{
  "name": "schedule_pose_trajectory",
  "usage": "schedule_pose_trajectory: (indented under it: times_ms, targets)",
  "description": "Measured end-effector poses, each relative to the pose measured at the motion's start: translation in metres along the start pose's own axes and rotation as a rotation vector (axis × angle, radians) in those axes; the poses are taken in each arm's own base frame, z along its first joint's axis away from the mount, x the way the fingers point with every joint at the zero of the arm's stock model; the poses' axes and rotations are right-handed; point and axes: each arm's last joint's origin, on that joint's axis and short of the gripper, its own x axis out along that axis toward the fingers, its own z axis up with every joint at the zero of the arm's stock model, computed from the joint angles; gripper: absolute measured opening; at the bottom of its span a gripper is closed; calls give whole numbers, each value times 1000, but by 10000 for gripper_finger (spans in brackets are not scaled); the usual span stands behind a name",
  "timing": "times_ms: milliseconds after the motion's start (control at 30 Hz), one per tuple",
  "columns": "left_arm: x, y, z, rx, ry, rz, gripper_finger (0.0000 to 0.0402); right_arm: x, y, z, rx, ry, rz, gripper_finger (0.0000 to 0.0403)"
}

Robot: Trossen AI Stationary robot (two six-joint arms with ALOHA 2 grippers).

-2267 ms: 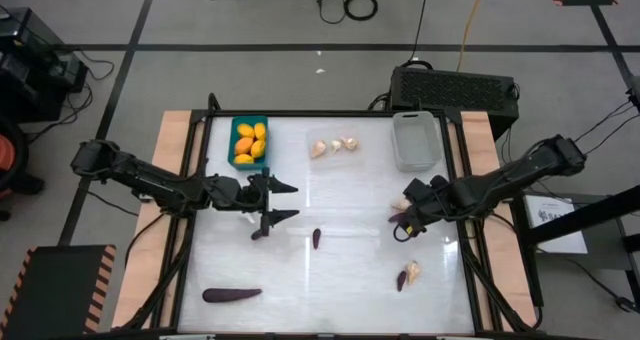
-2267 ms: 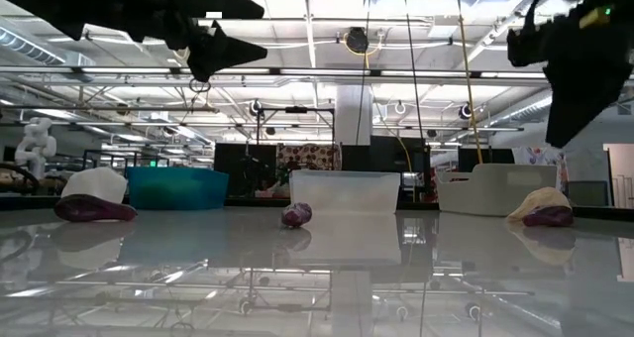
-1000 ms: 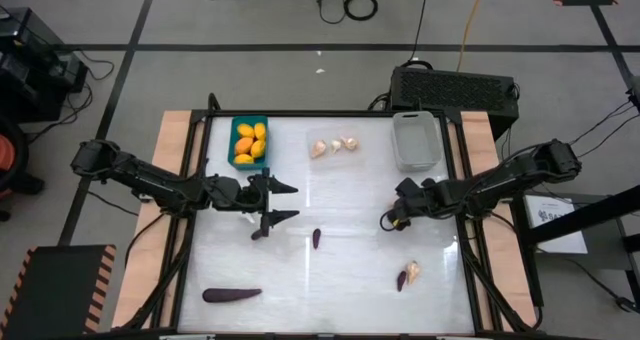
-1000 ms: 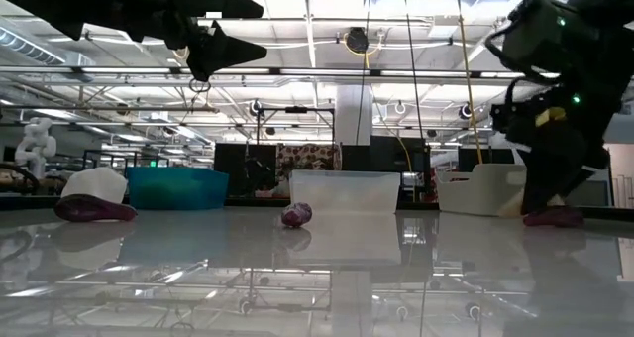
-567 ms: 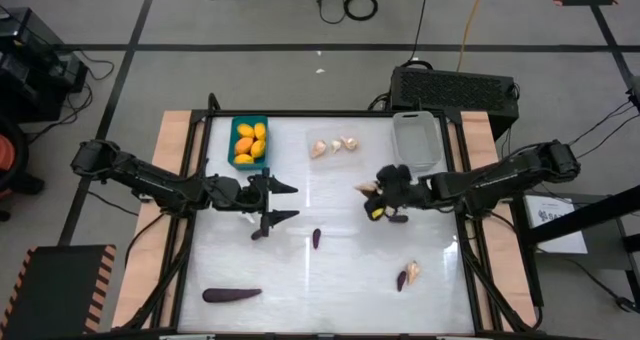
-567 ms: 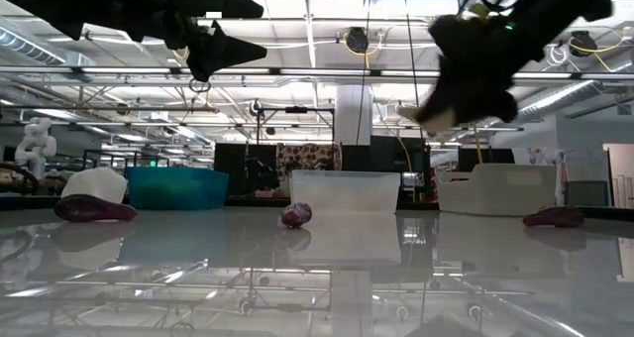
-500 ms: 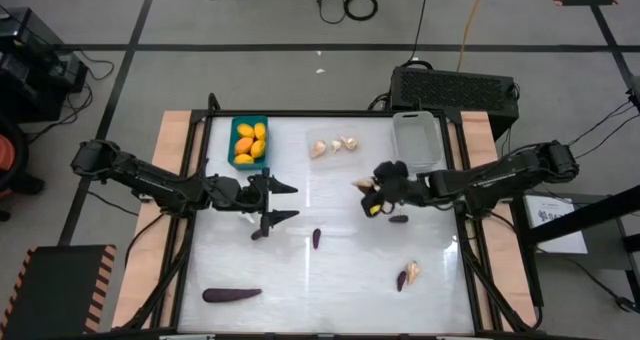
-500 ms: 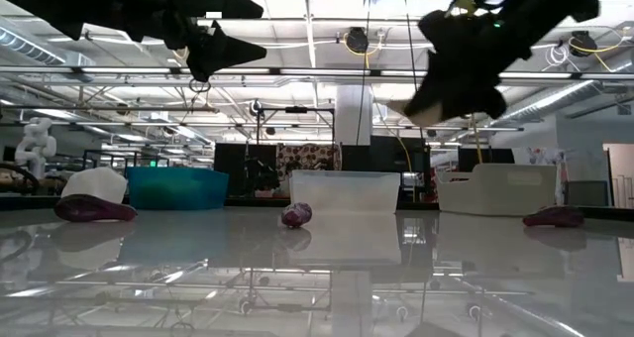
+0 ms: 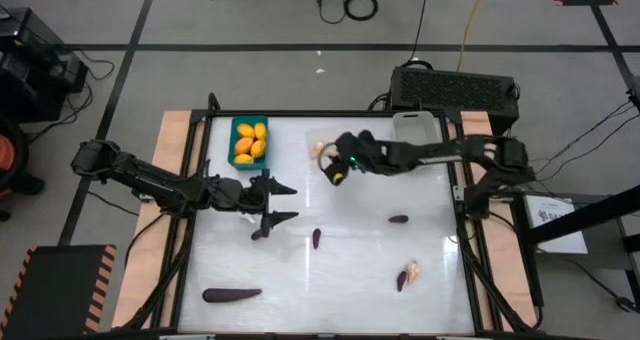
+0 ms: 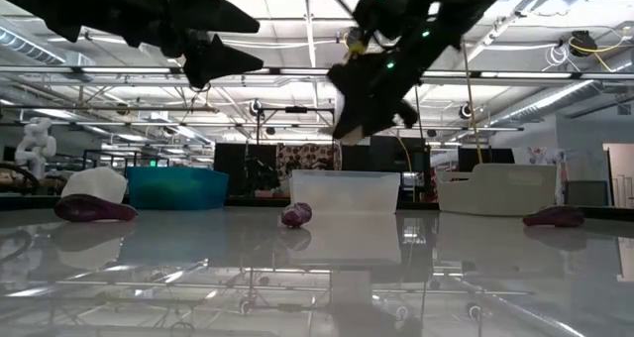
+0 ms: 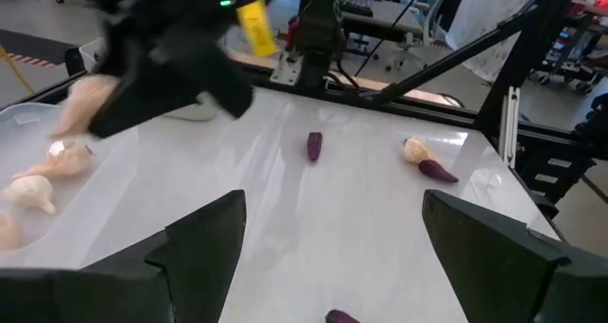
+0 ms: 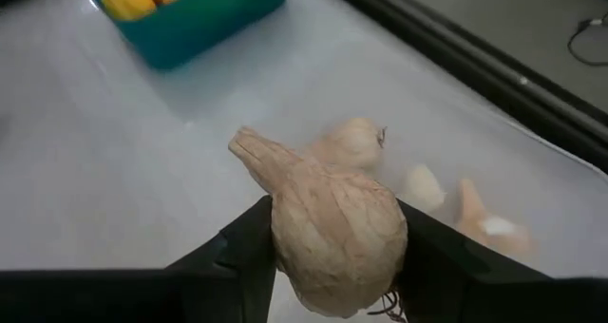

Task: Sort produce into baskets
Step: Put the garlic into the transparent bin

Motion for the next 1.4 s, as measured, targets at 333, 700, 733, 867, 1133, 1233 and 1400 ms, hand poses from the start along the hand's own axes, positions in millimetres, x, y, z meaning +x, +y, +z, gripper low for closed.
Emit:
schedule_pose_trajectory:
  times_ms: [333,700,733,867,1133,1233,1400]
  targets:
    - [0,2,-10,-3,102,17,325,39,3,30,-75,164,-57,202]
    - [-1,3,-14,2,150,29,325,32,3,47,-108,168,-59,240]
    - [-1,3,-14,-2,149,29,325,30,3,47,-116,184,-62,239]
    - [-1,3,-14,-52,150,31,325,22,6,45,-136,285,-51,238]
    - [-20,6,-11,-274,434,219,325,-4,54,15,-295,403,106,238]
    - [-26,8,-14,-340,538,309,325,-19,80,0,-372,410,155,238]
    - [-38,18,-20,-428,676,474,325,-52,126,-31,-525,373,230,238]
